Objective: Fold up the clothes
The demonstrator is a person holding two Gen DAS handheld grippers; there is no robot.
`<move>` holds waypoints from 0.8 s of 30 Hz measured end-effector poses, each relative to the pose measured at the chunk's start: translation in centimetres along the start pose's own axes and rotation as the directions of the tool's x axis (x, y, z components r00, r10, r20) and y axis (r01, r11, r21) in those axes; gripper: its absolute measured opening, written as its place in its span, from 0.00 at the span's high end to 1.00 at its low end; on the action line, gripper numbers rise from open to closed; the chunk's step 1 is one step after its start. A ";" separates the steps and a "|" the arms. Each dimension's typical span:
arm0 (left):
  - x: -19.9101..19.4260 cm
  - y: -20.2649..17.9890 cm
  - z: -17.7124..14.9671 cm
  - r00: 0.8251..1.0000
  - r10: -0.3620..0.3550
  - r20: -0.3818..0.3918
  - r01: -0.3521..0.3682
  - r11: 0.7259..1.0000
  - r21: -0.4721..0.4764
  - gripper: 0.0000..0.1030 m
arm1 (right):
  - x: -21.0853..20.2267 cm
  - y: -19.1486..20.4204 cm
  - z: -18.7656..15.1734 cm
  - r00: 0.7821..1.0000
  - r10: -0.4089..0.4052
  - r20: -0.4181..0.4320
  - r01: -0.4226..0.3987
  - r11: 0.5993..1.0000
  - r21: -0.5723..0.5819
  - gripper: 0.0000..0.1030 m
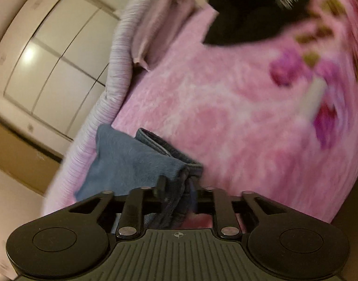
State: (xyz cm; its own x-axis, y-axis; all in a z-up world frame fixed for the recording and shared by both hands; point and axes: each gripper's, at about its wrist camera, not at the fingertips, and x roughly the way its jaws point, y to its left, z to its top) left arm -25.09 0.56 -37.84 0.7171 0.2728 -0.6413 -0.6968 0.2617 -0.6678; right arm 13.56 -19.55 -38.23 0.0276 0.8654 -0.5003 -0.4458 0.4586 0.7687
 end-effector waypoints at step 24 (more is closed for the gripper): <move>0.5 1.1 0.3 0.999 -0.023 0.047 0.026 0.997 -0.074 0.55 | 0.0 0.7 1.2 0.997 -0.068 0.047 0.071 0.994 -0.077 0.70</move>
State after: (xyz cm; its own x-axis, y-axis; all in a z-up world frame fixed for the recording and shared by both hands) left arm -25.49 1.28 -38.79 0.7314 0.3101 -0.6074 -0.6747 0.1996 -0.7106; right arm 14.33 -19.04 -37.22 0.0993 0.8408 -0.5322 -0.5106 0.5021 0.6980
